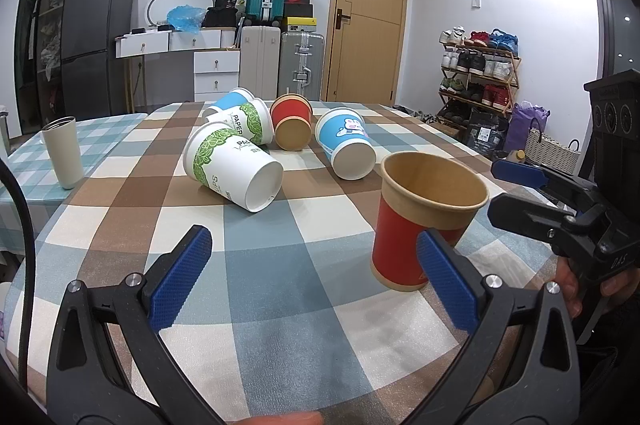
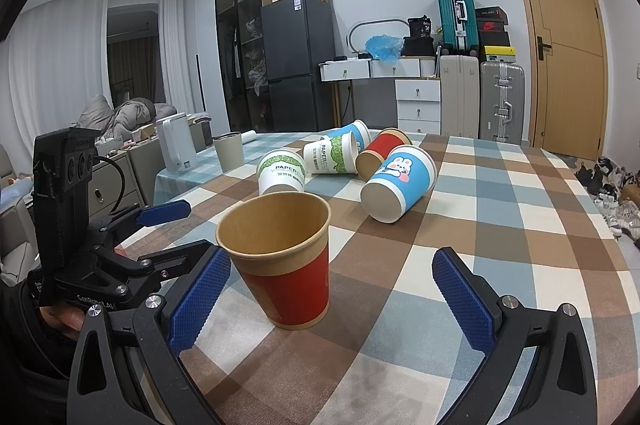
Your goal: Flip cup upright
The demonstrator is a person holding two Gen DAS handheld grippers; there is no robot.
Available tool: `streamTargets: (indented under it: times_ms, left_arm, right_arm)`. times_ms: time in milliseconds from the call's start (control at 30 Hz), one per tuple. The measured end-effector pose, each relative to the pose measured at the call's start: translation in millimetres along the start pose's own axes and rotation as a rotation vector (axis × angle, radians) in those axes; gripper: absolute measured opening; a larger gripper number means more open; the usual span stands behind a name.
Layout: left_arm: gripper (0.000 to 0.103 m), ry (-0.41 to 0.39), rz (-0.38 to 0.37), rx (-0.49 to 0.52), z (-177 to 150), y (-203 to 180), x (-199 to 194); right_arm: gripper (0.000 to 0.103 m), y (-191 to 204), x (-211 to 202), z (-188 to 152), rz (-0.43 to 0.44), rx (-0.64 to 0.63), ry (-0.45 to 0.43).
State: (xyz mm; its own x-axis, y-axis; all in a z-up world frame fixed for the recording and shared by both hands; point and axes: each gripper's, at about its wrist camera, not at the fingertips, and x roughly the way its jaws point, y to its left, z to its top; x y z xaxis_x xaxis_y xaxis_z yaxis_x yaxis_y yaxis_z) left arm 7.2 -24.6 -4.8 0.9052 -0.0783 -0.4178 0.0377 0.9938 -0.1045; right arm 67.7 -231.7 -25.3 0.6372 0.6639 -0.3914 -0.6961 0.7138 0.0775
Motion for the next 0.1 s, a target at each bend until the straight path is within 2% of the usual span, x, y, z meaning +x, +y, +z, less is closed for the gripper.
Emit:
streamTargets:
  times_ms: [100]
  left_arm:
    - [0.102, 0.0, 0.0, 0.002, 0.5, -0.1, -0.2]
  right_arm:
    - [0.103, 0.1, 0.1, 0.1, 0.0, 0.0, 0.001]
